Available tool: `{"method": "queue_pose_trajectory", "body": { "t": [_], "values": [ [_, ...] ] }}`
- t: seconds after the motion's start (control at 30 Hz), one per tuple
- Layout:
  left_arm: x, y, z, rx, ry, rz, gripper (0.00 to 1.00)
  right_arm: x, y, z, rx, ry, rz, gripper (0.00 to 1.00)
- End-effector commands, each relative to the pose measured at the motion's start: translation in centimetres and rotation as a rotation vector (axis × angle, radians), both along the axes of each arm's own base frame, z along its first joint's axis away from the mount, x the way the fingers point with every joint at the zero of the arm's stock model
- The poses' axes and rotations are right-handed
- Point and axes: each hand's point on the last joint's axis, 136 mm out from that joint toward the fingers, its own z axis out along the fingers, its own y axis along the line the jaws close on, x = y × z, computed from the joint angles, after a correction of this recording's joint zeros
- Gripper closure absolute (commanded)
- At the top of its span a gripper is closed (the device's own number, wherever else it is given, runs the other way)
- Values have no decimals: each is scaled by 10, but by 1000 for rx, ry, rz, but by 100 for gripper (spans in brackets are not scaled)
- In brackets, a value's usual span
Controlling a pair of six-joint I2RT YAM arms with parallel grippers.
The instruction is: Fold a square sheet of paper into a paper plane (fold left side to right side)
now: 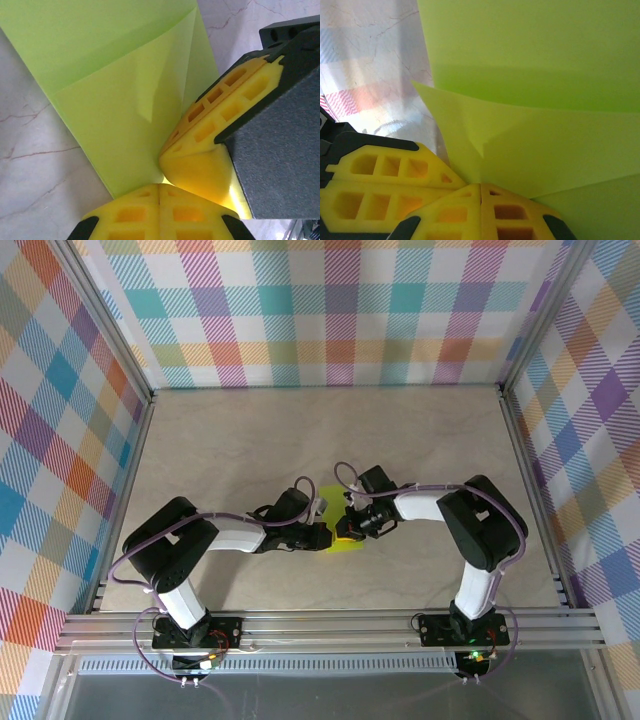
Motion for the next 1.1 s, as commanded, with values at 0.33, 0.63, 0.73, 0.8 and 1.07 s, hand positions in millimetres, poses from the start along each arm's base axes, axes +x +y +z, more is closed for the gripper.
{"method": "queue_pose_trajectory", "body": {
  "t": [0.33, 0.63, 0.73, 0.8, 1.07],
  "values": [
    [-18, 24, -37, 152, 66, -12, 100, 7, -19, -20, -153, -2, -24, 100],
    [-17, 19, -30, 118, 53, -15, 100, 29, -32, -9, -161, -49, -69, 100],
    [-12, 12, -19, 76, 34, -14, 100, 37, -33, 5, -132, -81, -83, 100],
    [-7, 5, -7, 40, 17, -14, 100, 40, -32, 17, -98, -106, -88, 100],
    [25, -10, 58, -106, -90, 11, 73, 48, -52, 47, -17, -184, -148, 96]
  ]
}}
